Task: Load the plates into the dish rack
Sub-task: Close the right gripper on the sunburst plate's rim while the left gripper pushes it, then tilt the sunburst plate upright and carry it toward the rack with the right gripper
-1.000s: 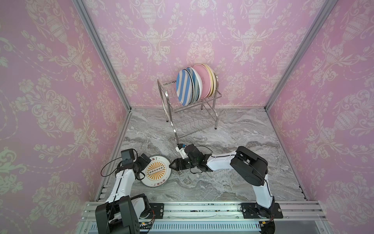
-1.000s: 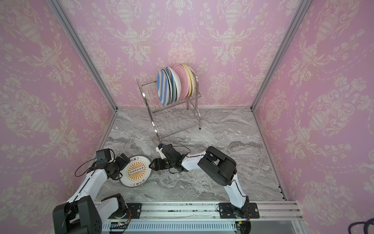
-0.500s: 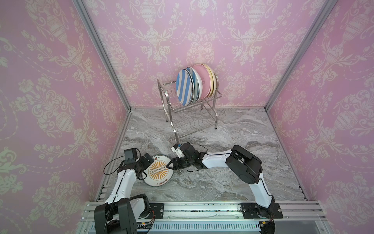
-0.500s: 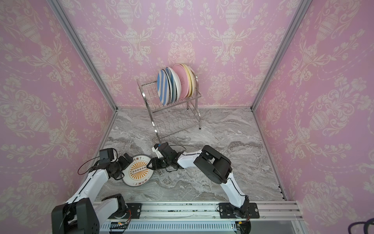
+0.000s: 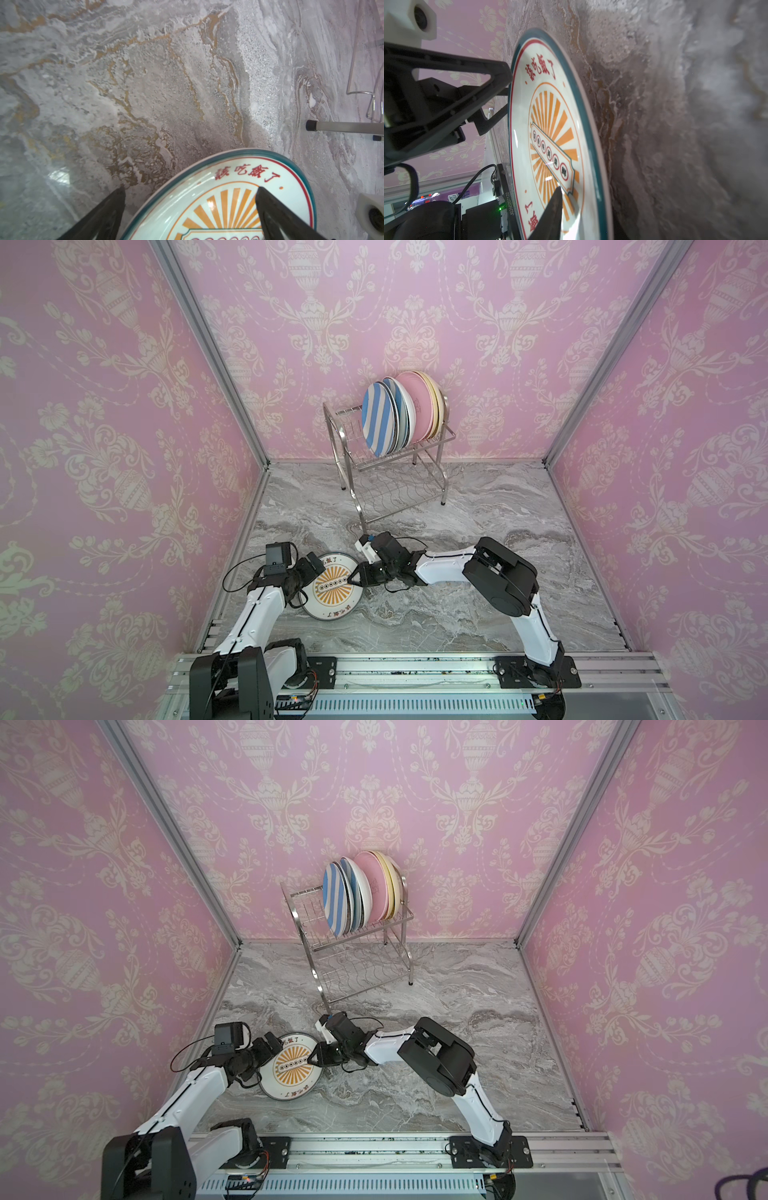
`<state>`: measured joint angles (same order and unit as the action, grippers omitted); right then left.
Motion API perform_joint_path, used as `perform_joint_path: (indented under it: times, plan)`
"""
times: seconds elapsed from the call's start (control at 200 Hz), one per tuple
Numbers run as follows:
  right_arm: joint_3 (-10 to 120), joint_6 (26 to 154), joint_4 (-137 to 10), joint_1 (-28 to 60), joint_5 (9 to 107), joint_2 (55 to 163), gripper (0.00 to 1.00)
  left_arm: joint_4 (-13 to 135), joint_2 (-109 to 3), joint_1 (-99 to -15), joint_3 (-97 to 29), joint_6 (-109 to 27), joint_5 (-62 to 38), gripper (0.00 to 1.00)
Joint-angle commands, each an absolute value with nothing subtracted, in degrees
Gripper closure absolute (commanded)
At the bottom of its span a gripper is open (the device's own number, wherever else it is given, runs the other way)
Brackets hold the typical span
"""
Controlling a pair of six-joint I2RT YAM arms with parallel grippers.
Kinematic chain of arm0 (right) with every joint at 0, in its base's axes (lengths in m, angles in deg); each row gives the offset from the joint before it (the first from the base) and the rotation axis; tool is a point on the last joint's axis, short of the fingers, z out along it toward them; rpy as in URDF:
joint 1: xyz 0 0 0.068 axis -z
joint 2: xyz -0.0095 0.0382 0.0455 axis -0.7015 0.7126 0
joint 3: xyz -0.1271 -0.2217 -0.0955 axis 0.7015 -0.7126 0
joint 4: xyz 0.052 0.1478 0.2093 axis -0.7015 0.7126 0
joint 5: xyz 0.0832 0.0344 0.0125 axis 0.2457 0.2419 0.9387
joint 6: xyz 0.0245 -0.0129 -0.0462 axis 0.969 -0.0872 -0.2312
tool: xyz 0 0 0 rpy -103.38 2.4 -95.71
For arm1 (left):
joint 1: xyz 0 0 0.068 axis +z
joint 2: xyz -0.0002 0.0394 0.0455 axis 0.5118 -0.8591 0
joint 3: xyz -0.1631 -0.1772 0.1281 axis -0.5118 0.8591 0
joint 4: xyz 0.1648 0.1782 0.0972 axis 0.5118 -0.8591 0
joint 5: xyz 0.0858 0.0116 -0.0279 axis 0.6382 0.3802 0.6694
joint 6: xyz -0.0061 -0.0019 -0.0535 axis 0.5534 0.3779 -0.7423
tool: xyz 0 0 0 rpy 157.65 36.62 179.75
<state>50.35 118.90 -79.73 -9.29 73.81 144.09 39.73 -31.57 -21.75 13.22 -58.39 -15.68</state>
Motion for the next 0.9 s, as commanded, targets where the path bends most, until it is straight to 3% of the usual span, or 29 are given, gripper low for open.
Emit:
perform_joint_path:
  times: [0.0, 0.26, 0.47, 0.661, 0.896]
  plan:
    - [51.1, 119.4, -81.6, -9.4, 72.9, 143.1, 0.77, 40.8, -31.2, -23.0, 12.6, -57.1, -17.6, 0.01]
    - [50.1, 117.1, -77.5, -8.3, 69.6, 138.4, 0.90, 37.7, -27.4, -23.3, 9.5, -54.2, -13.1, 0.01]
    - [50.5, 116.8, -75.5, -8.1, 67.5, 137.2, 0.94, 38.3, -27.0, -23.5, 7.9, -54.5, -13.3, 0.01]
    - [51.9, 110.2, -63.7, -7.9, 59.9, 131.4, 0.98, 33.9, -23.7, -23.5, 2.1, -50.9, -8.8, 0.01]
    - [55.2, 100.7, -48.1, -7.6, 49.3, 121.1, 1.00, 37.4, -26.8, -23.5, -2.5, -51.3, -12.6, 0.01]
